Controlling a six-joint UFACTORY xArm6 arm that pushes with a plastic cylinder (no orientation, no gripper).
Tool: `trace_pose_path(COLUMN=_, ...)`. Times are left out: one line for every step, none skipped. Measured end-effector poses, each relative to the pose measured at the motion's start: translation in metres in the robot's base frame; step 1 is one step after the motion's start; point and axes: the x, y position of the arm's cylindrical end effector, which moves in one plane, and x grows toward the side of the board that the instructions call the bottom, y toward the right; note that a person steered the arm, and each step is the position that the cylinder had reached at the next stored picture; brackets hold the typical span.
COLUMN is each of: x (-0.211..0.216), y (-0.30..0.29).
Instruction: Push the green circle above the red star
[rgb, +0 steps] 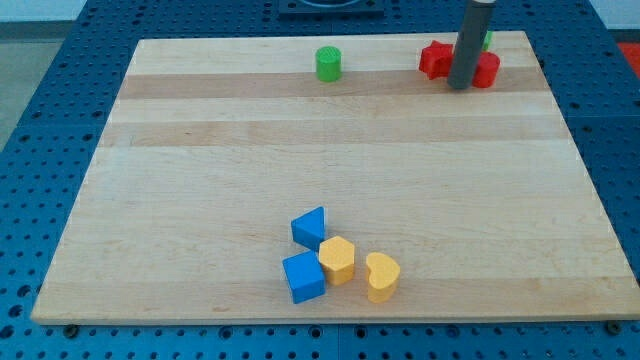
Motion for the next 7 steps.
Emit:
trace_pose_path(x=0.028, y=-0.034)
trace_pose_path(x=0.042, y=-0.092)
trace_pose_path(x=0.043, y=-0.16)
trace_pose_path(x=0.043, y=-0.231)
trace_pose_path(x=0.04, y=-0.295)
trace_pose_path(x=-0.012, y=-0.311)
trace_pose_path(x=-0.008, y=-0.308)
